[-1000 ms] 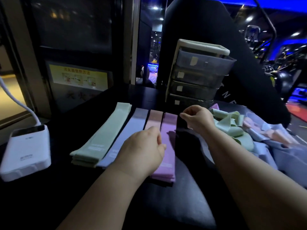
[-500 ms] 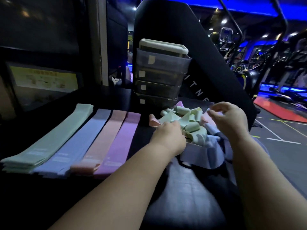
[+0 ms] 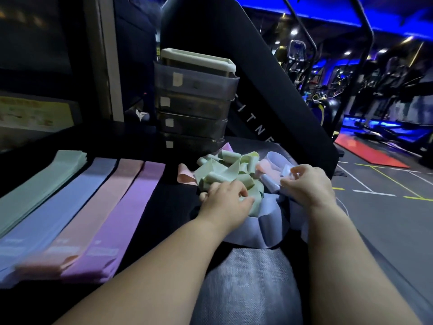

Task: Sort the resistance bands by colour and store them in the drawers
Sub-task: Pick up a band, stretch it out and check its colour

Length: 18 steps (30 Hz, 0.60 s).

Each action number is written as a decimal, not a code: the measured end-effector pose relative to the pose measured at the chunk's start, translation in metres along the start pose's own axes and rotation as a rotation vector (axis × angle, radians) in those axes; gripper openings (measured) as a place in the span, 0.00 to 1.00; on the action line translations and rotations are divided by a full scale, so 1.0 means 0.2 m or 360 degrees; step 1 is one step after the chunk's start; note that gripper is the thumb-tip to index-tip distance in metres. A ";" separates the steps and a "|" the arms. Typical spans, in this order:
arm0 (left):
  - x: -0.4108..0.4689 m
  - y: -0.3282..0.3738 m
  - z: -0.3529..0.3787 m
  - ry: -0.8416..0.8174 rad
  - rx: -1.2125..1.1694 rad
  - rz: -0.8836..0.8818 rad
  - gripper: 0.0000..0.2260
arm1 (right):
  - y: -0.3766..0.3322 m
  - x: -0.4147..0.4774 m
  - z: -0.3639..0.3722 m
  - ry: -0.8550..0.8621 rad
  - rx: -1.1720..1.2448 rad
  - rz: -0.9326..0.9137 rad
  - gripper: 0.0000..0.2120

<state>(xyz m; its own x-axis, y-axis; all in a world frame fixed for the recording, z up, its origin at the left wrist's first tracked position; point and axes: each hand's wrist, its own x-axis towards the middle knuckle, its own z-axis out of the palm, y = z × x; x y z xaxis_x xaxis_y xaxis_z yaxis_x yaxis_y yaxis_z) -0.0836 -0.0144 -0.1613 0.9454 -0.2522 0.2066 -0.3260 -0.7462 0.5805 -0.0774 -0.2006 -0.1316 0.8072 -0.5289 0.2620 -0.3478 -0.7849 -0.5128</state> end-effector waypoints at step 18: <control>-0.03 -0.03 -0.05 0.0392 -0.0631 0.0256 0.25 | -0.18 -0.20 -0.05 0.0217 0.1294 -0.0739 0.11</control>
<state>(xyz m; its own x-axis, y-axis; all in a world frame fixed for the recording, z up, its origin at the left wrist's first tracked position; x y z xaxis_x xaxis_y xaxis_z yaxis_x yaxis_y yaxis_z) -0.0876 -0.0019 -0.1571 0.8683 -0.1560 0.4708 -0.4909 -0.4056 0.7710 -0.1015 -0.1546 -0.1153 0.7009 -0.2938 0.6499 0.4747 -0.4879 -0.7325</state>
